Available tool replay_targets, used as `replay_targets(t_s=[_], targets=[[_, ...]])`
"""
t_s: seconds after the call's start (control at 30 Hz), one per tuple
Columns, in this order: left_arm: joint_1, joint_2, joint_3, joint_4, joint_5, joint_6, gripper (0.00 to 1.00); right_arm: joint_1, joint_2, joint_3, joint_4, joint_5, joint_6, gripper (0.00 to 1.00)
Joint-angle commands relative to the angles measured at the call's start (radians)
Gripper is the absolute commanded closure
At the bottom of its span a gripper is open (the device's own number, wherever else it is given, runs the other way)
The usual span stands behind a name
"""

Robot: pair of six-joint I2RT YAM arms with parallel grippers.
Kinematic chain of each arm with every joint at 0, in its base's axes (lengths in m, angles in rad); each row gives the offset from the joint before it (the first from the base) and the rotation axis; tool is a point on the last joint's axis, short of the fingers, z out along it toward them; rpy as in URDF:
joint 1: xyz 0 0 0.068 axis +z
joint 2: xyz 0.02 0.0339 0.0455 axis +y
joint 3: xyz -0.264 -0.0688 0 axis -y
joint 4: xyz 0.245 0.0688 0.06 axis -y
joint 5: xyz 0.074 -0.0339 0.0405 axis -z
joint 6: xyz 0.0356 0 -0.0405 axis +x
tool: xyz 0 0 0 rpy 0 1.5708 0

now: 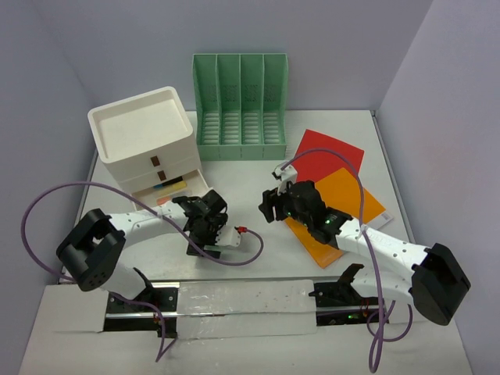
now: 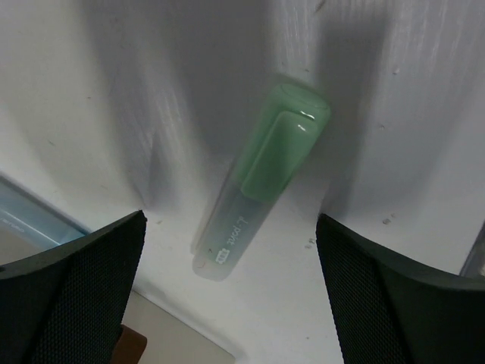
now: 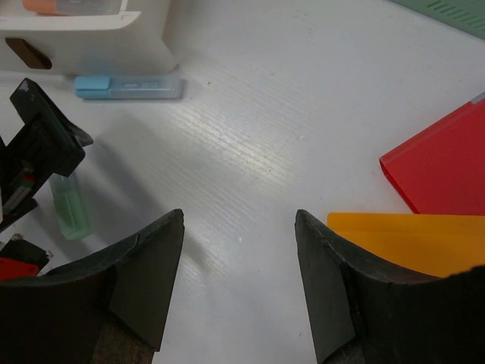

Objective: Organize the desk

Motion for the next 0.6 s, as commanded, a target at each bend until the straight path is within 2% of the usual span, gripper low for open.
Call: replay_targets(t_s=[0.0, 0.07, 0.17, 0.23, 0.27, 0.33, 0.57], targets=[[-0.002, 0.036, -0.002, 0.087, 0.010, 0.022, 0.04, -0.001, -0.020, -0.007, 0.021, -0.010, 0.023, 0.33], [-0.007, 0.057, 0.002, 0.073, 0.022, 0.018, 0.13, -0.001, -0.015, -0.005, 0.019, -0.006, 0.025, 0.33], [-0.012, 0.102, 0.019, 0.028, 0.022, 0.002, 0.37, -0.001, -0.007, -0.002, 0.022, -0.003, 0.027, 0.34], [-0.013, 0.127, 0.038, -0.005, 0.040, -0.022, 0.70, -0.001, -0.002, -0.002, 0.025, -0.002, 0.033, 0.34], [-0.013, 0.128, 0.042, -0.018, 0.049, -0.032, 0.83, -0.001, 0.000, -0.003, 0.028, -0.002, 0.036, 0.34], [-0.014, 0.107, 0.040, -0.035, 0.069, -0.047, 1.00, -0.002, 0.004, -0.003, 0.034, -0.003, 0.039, 0.34], [-0.009, -0.094, 0.079, -0.063, 0.145, -0.155, 1.00, -0.002, 0.018, 0.002, 0.034, 0.001, 0.044, 0.35]])
